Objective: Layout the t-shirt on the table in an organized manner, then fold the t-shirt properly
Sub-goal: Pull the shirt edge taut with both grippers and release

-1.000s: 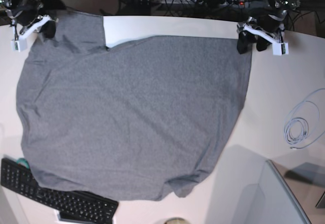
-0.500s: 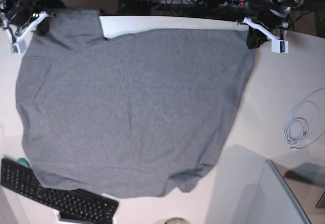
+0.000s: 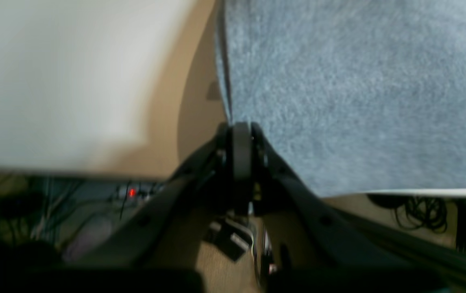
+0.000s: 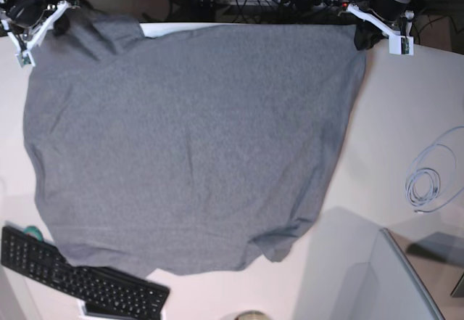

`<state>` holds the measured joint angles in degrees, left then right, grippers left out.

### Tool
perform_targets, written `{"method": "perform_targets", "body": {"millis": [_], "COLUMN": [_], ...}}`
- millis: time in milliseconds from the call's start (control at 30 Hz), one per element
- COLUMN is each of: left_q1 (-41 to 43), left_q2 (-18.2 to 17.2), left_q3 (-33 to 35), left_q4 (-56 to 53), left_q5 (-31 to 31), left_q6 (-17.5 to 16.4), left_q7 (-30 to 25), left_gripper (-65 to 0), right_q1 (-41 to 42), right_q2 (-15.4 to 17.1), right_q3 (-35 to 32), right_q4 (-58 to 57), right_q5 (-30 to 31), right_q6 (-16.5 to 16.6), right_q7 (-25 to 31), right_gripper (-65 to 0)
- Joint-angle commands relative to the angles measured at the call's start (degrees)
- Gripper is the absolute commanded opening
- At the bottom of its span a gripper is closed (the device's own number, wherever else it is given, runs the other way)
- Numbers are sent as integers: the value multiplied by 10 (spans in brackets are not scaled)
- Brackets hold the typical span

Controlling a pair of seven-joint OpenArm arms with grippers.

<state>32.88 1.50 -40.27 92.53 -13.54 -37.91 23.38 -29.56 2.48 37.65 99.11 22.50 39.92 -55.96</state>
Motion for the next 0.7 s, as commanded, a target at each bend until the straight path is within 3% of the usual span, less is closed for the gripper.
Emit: {"method": "perform_targets", "body": {"millis": [0,100,233,567,633,667], "left_q1": [2,-1,-15,-18,-16,-16], "left_q2": [-6,-6,-6,-7,-7,-7], "left_q3": [-8,-9,-8,-9,-11,-12], "left_q4": [7,6,1,-50,-48,-47], "left_q5": [-7,-7,-7,-7,-7,-7], "left_q6": [-2,2,45,45,46,47], "left_q7": [-13,-13,-14,-14,-14,-14], "left_gripper": [-650,-650,-650,-650,-650,-650], "right_q1": [1,3,12,13,13,13], "right_q2": [5,6,7,6,6,6], "right_q3": [4,5,2,0,0,0], "right_q4": [12,12,12,10,10,10], "right_q5": [8,8,8,8,10,12], "right_q6": [1,1,1,1,1,1], "right_q7": [9,10,10,5,5,5], "right_gripper": [-645,-645,-645,-641,-608,-560]}}
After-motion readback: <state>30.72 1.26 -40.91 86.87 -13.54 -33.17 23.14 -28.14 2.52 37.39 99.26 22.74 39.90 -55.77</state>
